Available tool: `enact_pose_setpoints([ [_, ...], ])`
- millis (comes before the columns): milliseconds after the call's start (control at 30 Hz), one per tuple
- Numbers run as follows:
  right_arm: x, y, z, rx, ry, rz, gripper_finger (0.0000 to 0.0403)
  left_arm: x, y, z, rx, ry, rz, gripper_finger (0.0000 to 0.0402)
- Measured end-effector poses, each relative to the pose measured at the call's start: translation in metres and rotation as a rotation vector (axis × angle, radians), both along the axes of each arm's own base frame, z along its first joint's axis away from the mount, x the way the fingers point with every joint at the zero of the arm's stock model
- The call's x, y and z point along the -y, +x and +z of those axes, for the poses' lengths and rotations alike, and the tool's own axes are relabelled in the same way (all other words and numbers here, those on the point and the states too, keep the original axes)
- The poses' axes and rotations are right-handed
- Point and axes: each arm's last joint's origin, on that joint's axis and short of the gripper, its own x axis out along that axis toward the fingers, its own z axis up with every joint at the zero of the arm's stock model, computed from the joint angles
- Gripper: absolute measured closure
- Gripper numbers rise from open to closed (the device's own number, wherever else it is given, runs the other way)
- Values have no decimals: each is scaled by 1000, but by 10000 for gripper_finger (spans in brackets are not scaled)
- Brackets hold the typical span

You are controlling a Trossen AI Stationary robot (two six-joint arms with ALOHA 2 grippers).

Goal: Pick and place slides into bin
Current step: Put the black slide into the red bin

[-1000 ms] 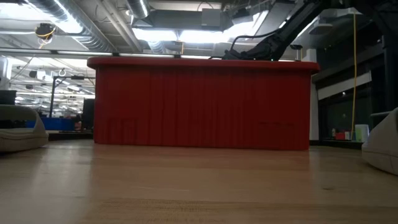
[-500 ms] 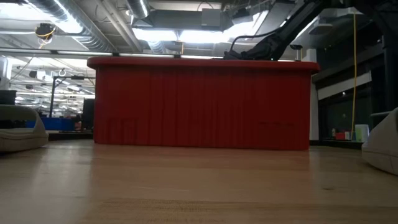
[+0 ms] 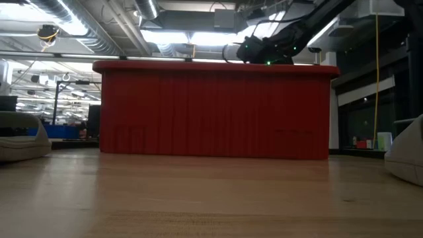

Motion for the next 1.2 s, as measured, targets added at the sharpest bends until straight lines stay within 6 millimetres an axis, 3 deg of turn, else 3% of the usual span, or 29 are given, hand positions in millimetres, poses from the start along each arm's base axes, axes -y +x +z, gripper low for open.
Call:
enact_pose_setpoints([
  [167, -1, 1, 6, 37, -4, 18, 260, 0, 0, 0, 0, 0, 0, 313],
  [467, 2, 13, 16, 98, -78, 235, 260, 0, 0, 0, 0, 0, 0, 313],
  [700, -2, 17, 16, 69, -52, 517, 260, 0, 0, 0, 0, 0, 0, 313],
  [967, -5, 14, 13, -118, -82, 690, 260, 1, 0, 0, -8, -12, -26, 313],
  [1200, -2, 13, 35, -277, -76, 802, 260, 2, 1, -1, -24, -39, -81, 313],
])
